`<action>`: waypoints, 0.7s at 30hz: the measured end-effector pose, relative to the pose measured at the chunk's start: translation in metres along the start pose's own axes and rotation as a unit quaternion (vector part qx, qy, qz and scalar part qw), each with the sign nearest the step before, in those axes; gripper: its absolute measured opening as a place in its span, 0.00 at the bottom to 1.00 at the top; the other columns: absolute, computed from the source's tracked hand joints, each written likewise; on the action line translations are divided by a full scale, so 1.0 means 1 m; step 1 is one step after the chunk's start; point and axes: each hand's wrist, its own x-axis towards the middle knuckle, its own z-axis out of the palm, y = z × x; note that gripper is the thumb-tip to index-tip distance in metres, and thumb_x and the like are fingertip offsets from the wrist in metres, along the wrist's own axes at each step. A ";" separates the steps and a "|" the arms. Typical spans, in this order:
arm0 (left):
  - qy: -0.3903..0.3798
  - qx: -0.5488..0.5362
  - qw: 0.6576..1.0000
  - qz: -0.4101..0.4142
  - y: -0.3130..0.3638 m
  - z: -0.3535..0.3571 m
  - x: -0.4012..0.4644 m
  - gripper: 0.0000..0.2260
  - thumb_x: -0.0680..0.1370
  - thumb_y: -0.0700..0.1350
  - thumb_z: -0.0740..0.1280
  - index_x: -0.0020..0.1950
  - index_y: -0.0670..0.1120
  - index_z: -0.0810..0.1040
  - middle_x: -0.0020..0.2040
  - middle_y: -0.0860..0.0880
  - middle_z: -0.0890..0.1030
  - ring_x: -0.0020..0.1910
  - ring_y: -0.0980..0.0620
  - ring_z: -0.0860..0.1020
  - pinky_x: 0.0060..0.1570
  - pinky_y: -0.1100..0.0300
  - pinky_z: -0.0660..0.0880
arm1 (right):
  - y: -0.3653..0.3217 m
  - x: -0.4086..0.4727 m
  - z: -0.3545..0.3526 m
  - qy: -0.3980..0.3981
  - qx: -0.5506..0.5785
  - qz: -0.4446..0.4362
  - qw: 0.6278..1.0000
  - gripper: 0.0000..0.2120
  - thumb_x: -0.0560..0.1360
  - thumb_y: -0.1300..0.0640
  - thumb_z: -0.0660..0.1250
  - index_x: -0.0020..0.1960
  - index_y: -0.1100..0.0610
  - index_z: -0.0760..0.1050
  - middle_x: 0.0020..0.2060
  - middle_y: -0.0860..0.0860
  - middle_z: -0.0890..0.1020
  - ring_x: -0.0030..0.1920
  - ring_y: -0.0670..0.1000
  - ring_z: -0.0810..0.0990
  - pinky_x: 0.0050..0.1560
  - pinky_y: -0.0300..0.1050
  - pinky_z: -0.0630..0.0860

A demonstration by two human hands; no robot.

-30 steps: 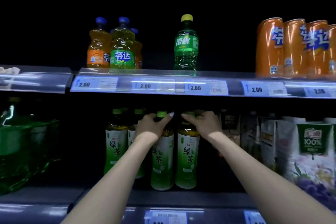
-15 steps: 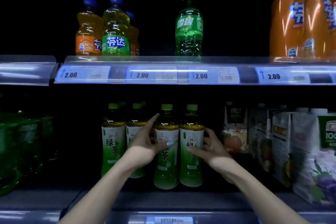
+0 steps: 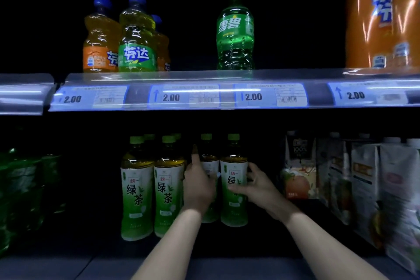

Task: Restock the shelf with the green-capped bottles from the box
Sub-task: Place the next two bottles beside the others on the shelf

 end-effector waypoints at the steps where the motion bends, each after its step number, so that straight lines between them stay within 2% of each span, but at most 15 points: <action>1: -0.019 -0.004 1.000 -0.005 -0.001 0.000 0.002 0.43 0.74 0.37 0.69 0.77 0.51 0.41 0.66 0.39 0.73 0.63 0.40 0.74 0.59 0.50 0.73 | 0.002 0.002 -0.001 0.004 0.004 0.004 1.000 0.38 0.63 0.60 0.78 0.68 0.50 0.64 0.49 0.45 0.78 0.54 0.50 0.79 0.57 0.52 0.77; 3: -0.047 0.005 0.999 -0.006 -0.004 -0.001 0.001 0.47 0.73 0.35 0.68 0.76 0.52 0.36 0.68 0.38 0.71 0.65 0.40 0.73 0.63 0.48 0.72 | 0.008 0.004 -0.003 -0.002 0.002 0.016 1.000 0.42 0.62 0.62 0.78 0.69 0.49 0.61 0.48 0.43 0.77 0.54 0.49 0.78 0.58 0.52 0.76; 5: -0.042 0.014 0.999 -0.003 -0.009 -0.001 -0.004 0.47 0.72 0.33 0.68 0.76 0.51 0.36 0.66 0.38 0.74 0.63 0.40 0.75 0.62 0.46 0.73 | 0.015 0.001 -0.002 -0.027 -0.032 0.027 0.999 0.44 0.60 0.64 0.79 0.68 0.49 0.60 0.47 0.41 0.77 0.50 0.43 0.77 0.54 0.47 0.75; 9: -0.026 -0.022 0.999 -0.032 -0.021 0.005 -0.014 0.40 0.72 0.33 0.69 0.76 0.47 0.49 0.63 0.39 0.77 0.63 0.40 0.76 0.62 0.43 0.74 | 0.023 0.000 0.002 -0.022 -0.050 0.033 0.998 0.38 0.60 0.64 0.79 0.65 0.52 0.66 0.46 0.41 0.79 0.48 0.41 0.78 0.48 0.41 0.76; 12: -0.020 -0.010 0.999 -0.038 -0.026 0.011 -0.021 0.31 0.72 0.35 0.69 0.72 0.43 0.59 0.62 0.39 0.79 0.62 0.41 0.77 0.61 0.47 0.75 | 0.023 0.004 0.005 0.002 -0.069 0.033 0.997 0.34 0.61 0.63 0.79 0.63 0.53 0.70 0.44 0.41 0.79 0.49 0.47 0.79 0.52 0.45 0.76; 14: -0.024 -0.006 0.999 -0.043 -0.027 0.013 -0.022 0.29 0.73 0.36 0.69 0.71 0.43 0.61 0.62 0.40 0.79 0.61 0.41 0.77 0.61 0.48 0.75 | 0.025 0.005 0.009 0.028 -0.084 0.026 0.996 0.33 0.61 0.62 0.79 0.62 0.54 0.70 0.43 0.42 0.79 0.49 0.49 0.79 0.53 0.45 0.75; 18: -0.042 -0.001 0.998 -0.055 -0.028 0.013 -0.016 0.28 0.73 0.37 0.69 0.70 0.43 0.62 0.62 0.40 0.79 0.62 0.41 0.77 0.62 0.49 0.73 | 0.028 0.007 0.013 0.046 -0.087 0.033 0.995 0.31 0.61 0.62 0.79 0.61 0.57 0.70 0.48 0.50 0.79 0.52 0.52 0.79 0.55 0.50 0.77; 21: -0.049 -0.004 0.997 -0.065 -0.028 0.015 -0.012 0.29 0.74 0.36 0.68 0.71 0.43 0.59 0.63 0.39 0.78 0.63 0.40 0.76 0.63 0.48 0.72 | 0.028 0.009 0.013 0.046 -0.101 0.035 0.993 0.29 0.62 0.60 0.78 0.60 0.57 0.71 0.46 0.48 0.78 0.48 0.49 0.78 0.48 0.43 0.76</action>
